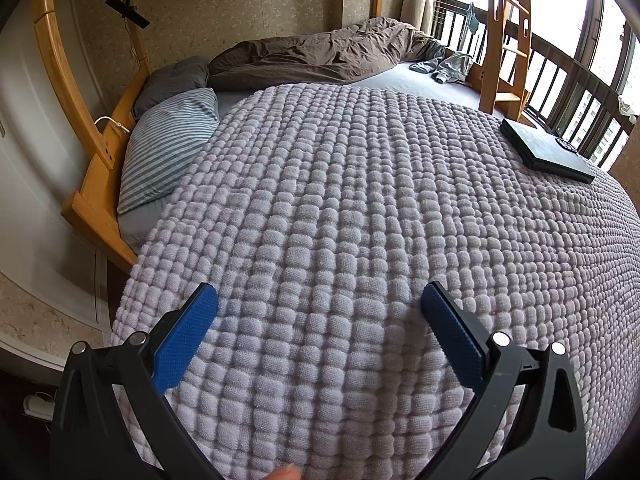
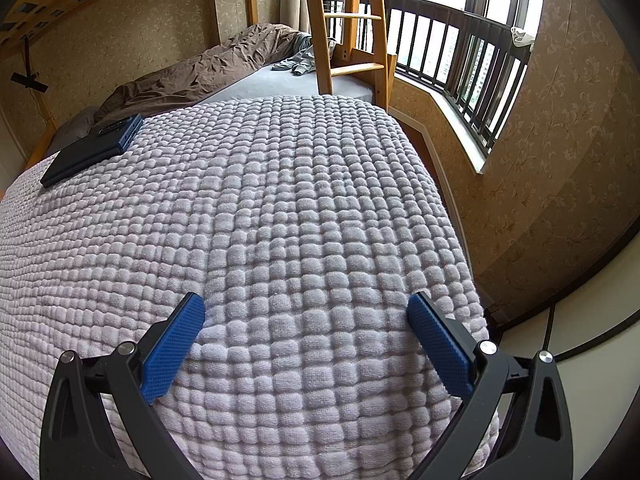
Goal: Collect trash
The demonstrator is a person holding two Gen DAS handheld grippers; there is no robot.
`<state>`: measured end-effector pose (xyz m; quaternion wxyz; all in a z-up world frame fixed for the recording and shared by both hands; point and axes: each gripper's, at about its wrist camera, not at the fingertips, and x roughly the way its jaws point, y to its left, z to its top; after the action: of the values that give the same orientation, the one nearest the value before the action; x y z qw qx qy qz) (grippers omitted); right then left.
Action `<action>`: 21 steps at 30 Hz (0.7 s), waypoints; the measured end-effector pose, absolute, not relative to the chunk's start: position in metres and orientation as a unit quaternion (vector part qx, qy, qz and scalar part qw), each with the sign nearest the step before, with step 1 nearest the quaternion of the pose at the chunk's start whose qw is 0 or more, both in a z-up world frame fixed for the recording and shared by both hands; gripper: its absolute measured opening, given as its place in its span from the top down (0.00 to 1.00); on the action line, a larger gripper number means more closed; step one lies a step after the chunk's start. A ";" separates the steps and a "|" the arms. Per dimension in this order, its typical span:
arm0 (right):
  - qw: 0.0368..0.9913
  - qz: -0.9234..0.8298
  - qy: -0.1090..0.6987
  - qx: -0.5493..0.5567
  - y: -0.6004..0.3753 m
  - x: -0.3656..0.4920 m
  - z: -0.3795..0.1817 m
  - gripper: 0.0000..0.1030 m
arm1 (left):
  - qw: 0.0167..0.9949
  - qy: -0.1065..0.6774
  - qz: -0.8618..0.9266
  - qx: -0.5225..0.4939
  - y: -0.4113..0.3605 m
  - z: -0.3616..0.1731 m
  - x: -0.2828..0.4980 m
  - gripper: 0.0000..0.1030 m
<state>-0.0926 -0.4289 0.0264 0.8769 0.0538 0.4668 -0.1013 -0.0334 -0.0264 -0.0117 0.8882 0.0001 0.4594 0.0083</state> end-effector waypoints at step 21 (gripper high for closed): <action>0.877 -0.101 0.467 0.054 -0.429 -0.092 0.027 0.03 | 0.888 0.459 0.008 0.000 -0.026 -0.012 -0.034 0.01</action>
<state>-0.0925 -0.4294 0.0265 0.8769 0.0539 0.4668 -0.1013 -0.0336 -0.0258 -0.0116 0.8882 0.0004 0.4595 0.0084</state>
